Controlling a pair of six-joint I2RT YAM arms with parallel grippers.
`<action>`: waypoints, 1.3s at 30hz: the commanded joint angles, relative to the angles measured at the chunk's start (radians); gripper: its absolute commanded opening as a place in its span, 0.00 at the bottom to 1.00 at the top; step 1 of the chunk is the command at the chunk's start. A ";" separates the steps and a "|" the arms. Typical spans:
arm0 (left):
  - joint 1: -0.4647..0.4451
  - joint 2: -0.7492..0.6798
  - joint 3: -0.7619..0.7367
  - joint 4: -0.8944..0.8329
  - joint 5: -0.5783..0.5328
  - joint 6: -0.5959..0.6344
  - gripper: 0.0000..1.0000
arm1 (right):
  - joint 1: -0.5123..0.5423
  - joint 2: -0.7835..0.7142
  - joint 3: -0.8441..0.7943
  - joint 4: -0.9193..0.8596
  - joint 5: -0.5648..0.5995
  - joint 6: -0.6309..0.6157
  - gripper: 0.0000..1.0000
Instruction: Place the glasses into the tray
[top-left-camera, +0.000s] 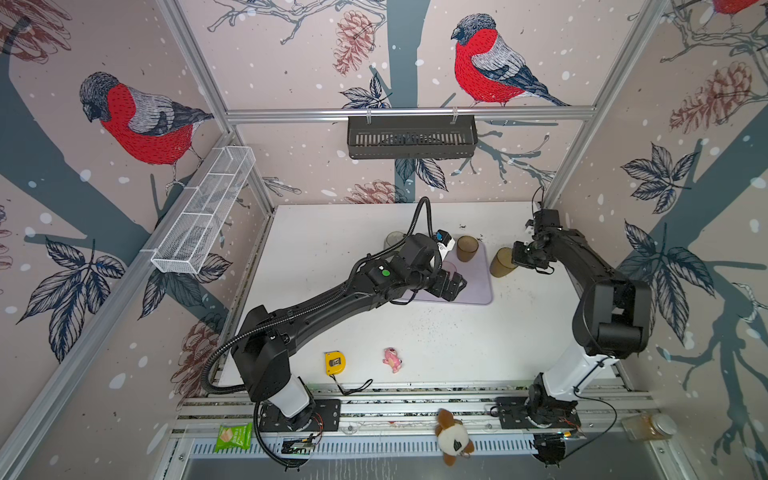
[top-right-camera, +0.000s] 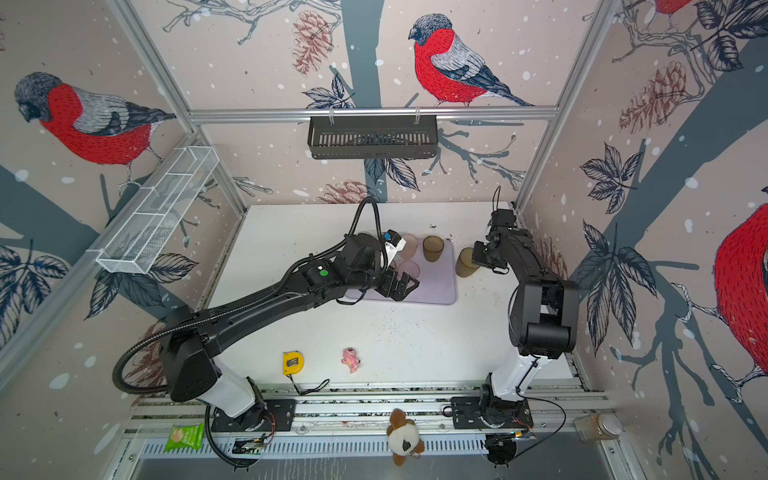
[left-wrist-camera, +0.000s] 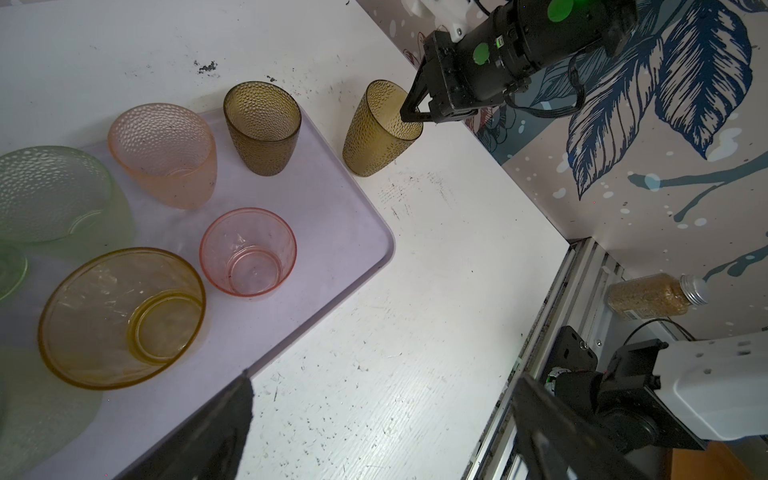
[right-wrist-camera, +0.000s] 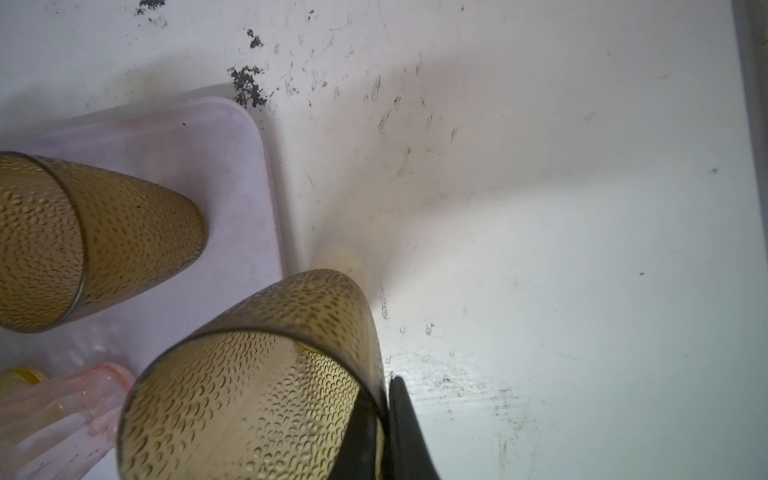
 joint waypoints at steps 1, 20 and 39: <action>-0.001 -0.014 -0.006 0.038 -0.012 -0.007 0.97 | 0.005 -0.020 0.009 -0.019 0.007 -0.007 0.03; -0.001 -0.044 -0.045 0.056 -0.019 -0.018 0.97 | 0.115 -0.116 -0.027 -0.060 0.027 0.030 0.02; -0.001 -0.067 -0.066 0.058 -0.024 -0.028 0.97 | 0.268 -0.109 -0.069 -0.058 0.040 0.068 0.02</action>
